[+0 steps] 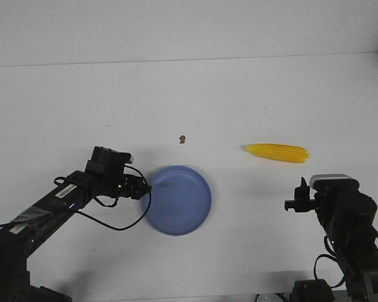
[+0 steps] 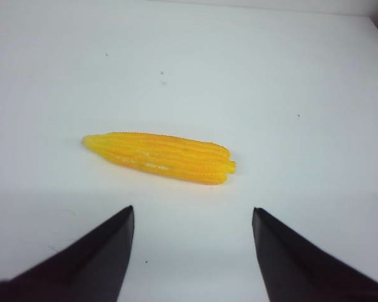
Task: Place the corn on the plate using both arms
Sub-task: 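Release the plate and pull the left gripper back, then reach the right gripper to the yellow corn and grasp it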
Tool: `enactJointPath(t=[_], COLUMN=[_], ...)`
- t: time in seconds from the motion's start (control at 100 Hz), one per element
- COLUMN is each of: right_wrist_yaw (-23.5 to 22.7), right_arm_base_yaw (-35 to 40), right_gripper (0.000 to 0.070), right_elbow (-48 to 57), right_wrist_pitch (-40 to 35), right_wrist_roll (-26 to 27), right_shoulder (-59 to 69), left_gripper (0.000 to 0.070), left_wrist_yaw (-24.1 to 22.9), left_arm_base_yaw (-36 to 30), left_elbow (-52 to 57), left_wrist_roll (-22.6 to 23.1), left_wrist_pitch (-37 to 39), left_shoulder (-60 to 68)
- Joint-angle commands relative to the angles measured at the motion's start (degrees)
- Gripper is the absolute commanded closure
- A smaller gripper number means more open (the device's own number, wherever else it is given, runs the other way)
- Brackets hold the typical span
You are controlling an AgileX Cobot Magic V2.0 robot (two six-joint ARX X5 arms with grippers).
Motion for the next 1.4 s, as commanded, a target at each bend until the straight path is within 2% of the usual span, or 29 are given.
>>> enactJointPath(t=[0.0,0.32,0.37,0.48,0.55,0.83,0.96,1.06,1.23,1.39], right_wrist_yaw=[0.0,0.0,0.0,0.0,0.0,0.0,0.0,0.0,0.0,0.0], right_arm_base_yaw=[0.0,0.0,0.0,0.0,0.0,0.0,0.0,0.0,0.0,0.0], right_gripper=[0.0306,0.0306,0.0306,0.0307,0.0307,0.0306,0.0306,0.0306,0.0306,0.0306], right_elbow=[0.9,0.9,0.9,0.9,0.9,0.9,0.9,0.9,0.9,0.9], right_wrist_pitch=[0.9,0.9,0.9,0.9,0.9,0.9,0.9,0.9,1.5,3.5], right_wrist_roll=[0.5,0.5,0.5,0.5,0.5,0.5,0.5,0.5,0.5,-0.7], right_shoulder=[0.2,0.2,0.2,0.2,0.2,0.2,0.2,0.2,0.3,0.7], left_gripper=[0.0696,0.0664,0.0585,0.0311,0.0226,0.0223,0.0143,0.0142,0.0143,0.0143], left_wrist_yaw=[0.5,0.6,0.6,1.1,1.2,0.0,-7.1,-13.2,-15.1,-21.4], left_arm_base_yaw=[-0.7,-1.9,-1.9,-1.9,-1.9,0.6,4.2,7.6,12.5,13.8], left_elbow=[0.2,0.2,0.2,0.2,0.2,0.3,0.3,0.3,0.3,0.3], left_wrist_roll=[-0.8,-1.7,-1.9,-2.4,-2.5,-1.5,2.4,7.2,11.5,16.5], left_wrist_pitch=[0.4,0.5,0.5,0.5,0.5,1.1,-0.2,-1.9,-2.2,-4.2], left_shoulder=[2.2,4.0,4.0,3.9,3.9,-0.5,-7.6,-14.3,-23.4,-29.4])
